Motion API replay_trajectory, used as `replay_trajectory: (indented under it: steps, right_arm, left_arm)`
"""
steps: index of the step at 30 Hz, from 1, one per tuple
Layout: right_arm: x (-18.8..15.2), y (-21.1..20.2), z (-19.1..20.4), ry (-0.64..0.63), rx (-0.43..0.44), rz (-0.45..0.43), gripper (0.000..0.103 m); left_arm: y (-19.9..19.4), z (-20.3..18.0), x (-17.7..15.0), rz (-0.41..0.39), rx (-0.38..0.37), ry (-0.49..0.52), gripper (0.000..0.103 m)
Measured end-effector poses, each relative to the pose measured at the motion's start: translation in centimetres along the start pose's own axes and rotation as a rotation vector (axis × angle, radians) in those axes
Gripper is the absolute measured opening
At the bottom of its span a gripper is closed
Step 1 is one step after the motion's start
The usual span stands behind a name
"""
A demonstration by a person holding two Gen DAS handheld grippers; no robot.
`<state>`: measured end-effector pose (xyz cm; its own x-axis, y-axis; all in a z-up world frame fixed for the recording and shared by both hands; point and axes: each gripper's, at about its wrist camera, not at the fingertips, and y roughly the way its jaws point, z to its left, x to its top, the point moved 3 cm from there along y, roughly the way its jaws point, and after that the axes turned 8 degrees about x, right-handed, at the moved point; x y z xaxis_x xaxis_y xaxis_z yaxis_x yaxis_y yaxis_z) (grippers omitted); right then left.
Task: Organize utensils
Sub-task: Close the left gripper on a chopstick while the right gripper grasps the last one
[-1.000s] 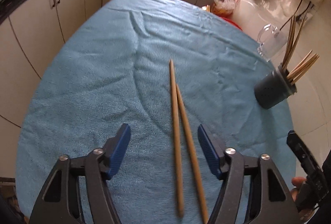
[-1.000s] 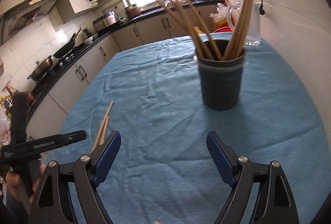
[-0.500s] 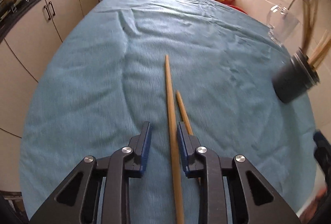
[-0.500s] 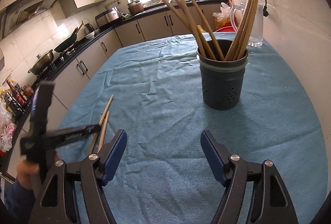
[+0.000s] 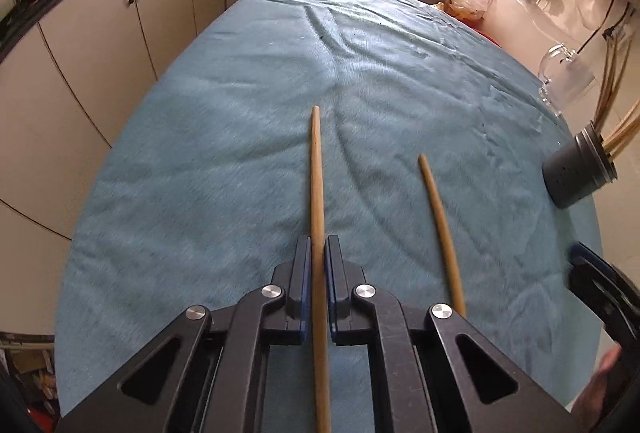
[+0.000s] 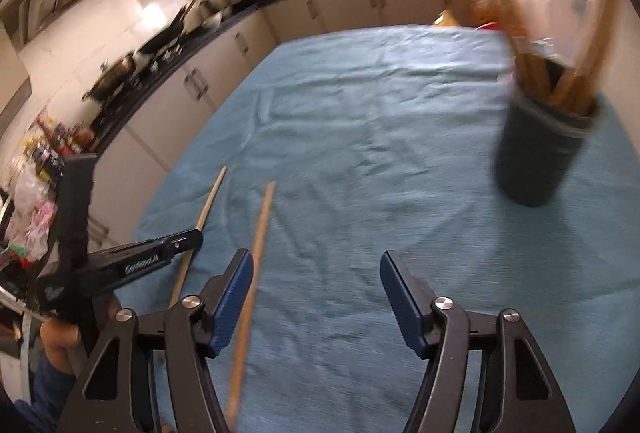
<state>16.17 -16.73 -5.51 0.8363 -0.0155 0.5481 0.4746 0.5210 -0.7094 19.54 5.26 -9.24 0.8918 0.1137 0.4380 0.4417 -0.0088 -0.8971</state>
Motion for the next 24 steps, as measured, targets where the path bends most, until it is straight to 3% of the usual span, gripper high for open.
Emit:
replay_trajectory:
  steps: [4, 12, 15, 17, 19, 20, 24]
  right_arm:
    - [0.4, 3.5, 1.5, -0.001, 0.023, 0.077, 0.053]
    - [0.8, 9.2, 3.1, -0.024, -0.027, 0.213, 0.039]
    - [1.4, 9.8, 3.5, -0.058, -0.060, 0.212, 0.038]
    - [1.6, 10.3, 3.9, -0.093, -0.100, 0.225, 0.033]
    - [1.8, 10.7, 4.0, -0.129, -0.149, 0.233, 0.017]
    - [2.0, 10.9, 4.1, -0.142, -0.167, 0.237, 0.014]
    - [2.9, 11.0, 3.2, -0.107, -0.140, 0.234, 0.007]
  left_arm:
    - [-0.6, 1.2, -0.8, 0.002, -0.012, -0.009, 0.007]
    - [-0.9, 2.4, -1.3, -0.001, -0.052, -0.006, 0.007]
    - [-0.8, 2.5, -1.1, 0.005, -0.064, -0.007, 0.007]
    - [-0.6, 2.4, -0.8, 0.009, -0.065, -0.005, 0.007]
    - [-0.3, 2.2, -0.2, 0.008, -0.061, 0.006, 0.007]
    - [-0.2, 2.0, 0.0, 0.006, -0.055, 0.010, 0.007]
    - [0.3, 1.5, 1.0, -0.008, -0.030, 0.004, 0.007]
